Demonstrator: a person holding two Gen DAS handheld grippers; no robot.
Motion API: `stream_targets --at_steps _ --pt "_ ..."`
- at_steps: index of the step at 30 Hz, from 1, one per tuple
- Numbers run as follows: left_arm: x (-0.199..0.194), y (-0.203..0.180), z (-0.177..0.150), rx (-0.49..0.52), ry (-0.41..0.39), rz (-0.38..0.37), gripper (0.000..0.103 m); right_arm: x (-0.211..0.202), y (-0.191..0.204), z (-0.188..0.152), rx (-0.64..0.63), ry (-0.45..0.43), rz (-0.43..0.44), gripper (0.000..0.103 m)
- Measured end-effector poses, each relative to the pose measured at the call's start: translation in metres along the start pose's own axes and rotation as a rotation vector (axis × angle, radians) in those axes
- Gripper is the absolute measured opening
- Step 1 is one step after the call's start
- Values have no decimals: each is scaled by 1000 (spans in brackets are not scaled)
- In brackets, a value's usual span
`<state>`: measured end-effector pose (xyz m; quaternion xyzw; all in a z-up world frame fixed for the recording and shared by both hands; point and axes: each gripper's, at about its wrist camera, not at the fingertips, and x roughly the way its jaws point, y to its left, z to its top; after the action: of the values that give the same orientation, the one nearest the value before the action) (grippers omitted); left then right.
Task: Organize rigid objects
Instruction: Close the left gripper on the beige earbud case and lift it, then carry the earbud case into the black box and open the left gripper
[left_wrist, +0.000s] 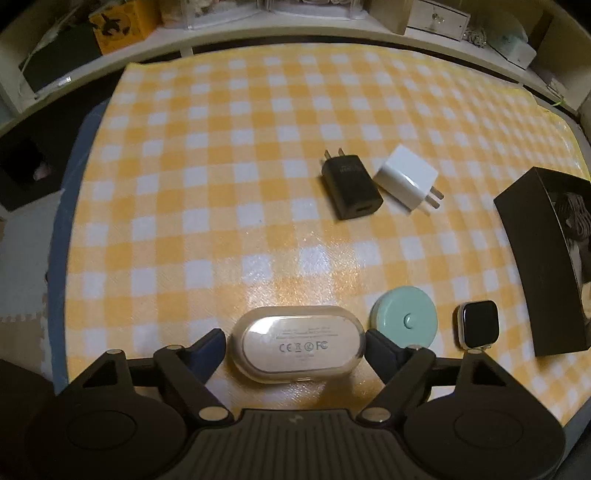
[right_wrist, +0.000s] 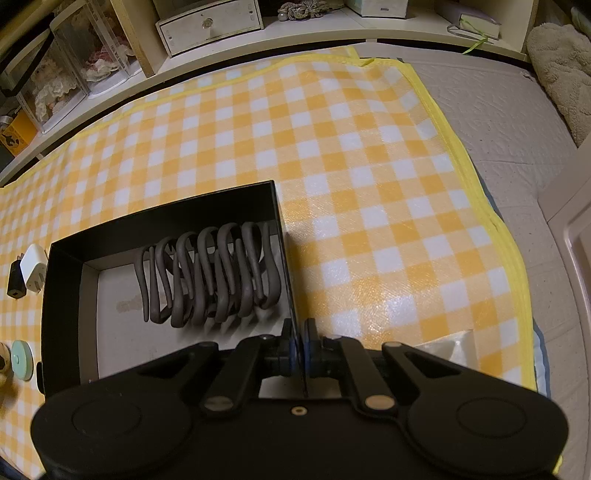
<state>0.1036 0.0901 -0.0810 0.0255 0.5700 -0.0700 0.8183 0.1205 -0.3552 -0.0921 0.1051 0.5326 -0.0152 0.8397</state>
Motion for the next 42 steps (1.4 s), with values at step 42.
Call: stream_targets --at_steps 42 --pt "-54 -201 45 153 -209 -291 77 2 -2 -1 0 0 3 5"
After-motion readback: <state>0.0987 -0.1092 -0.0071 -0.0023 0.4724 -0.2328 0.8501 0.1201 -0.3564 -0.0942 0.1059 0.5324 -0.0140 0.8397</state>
